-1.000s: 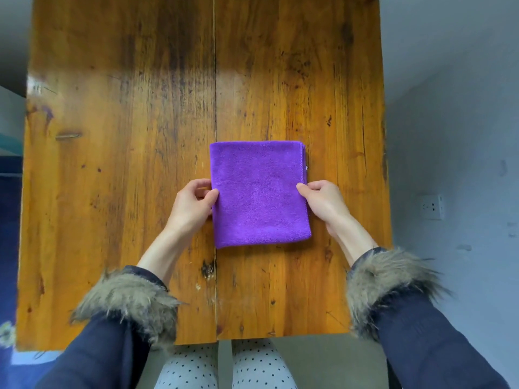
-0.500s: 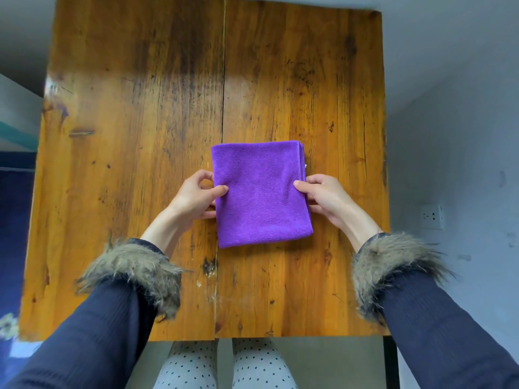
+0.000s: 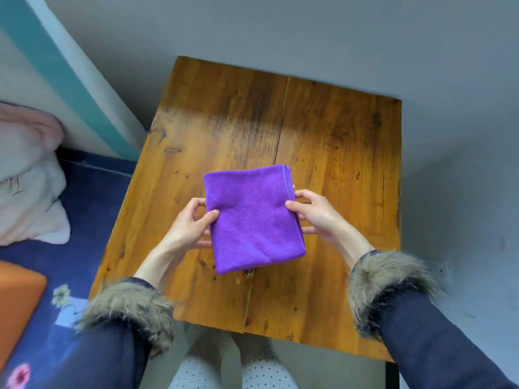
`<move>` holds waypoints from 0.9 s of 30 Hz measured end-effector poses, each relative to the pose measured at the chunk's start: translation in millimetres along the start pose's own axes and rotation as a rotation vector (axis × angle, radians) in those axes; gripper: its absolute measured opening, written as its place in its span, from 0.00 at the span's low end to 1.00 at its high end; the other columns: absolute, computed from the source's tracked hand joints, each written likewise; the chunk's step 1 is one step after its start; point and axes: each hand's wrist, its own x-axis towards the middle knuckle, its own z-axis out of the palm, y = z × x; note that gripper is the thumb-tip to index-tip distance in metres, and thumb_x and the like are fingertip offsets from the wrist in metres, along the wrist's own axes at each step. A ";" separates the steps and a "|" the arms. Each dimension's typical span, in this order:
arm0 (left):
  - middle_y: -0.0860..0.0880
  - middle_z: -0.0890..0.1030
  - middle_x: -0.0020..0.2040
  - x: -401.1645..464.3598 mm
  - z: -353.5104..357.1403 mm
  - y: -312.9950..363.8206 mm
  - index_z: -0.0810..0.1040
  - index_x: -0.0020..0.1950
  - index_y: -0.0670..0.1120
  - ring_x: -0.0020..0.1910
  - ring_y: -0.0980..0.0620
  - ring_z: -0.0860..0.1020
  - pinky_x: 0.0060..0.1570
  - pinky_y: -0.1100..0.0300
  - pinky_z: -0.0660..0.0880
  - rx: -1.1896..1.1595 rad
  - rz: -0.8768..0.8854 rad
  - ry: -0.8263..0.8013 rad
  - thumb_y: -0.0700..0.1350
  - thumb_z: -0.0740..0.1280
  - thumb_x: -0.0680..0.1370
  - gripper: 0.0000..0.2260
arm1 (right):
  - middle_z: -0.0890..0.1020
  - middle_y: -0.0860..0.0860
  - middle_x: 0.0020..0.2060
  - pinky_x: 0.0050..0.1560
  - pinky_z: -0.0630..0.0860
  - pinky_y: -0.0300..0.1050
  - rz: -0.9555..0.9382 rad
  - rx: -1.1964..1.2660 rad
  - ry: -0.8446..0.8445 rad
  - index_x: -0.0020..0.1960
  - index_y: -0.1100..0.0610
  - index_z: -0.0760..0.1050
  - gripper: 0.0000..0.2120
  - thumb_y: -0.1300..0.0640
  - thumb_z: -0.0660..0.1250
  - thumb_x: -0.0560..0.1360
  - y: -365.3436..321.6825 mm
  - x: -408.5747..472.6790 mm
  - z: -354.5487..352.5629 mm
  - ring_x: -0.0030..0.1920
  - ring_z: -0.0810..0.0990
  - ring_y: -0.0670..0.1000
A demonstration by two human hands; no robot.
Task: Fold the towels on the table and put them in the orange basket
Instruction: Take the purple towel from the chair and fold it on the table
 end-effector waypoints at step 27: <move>0.44 0.77 0.51 -327.5 -425.2 -186.2 0.70 0.55 0.48 0.35 0.51 0.77 0.29 0.59 0.76 -0.516 0.024 0.827 0.45 0.65 0.78 0.08 | 0.77 0.52 0.40 0.35 0.74 0.41 -0.310 -0.578 -0.644 0.56 0.54 0.75 0.10 0.60 0.64 0.75 -92.1 -162.2 566.7 0.35 0.73 0.48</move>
